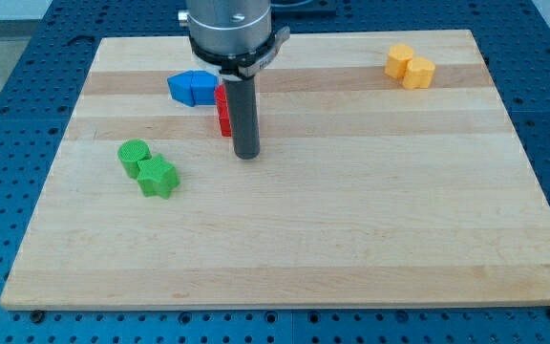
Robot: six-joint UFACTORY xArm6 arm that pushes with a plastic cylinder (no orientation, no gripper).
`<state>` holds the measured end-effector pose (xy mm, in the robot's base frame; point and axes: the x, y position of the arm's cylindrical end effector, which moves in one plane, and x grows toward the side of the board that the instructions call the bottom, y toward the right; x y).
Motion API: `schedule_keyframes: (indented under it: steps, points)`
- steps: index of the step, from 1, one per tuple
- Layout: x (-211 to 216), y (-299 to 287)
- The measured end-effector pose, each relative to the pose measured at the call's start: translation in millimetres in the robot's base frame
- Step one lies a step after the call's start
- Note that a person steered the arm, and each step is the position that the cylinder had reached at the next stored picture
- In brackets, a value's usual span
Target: Place green circle to the bottom of the blue triangle
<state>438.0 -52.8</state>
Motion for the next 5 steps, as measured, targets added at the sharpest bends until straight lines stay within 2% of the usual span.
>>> schedule_keyframes:
  steps: [5]
  points:
    - [13,-130]
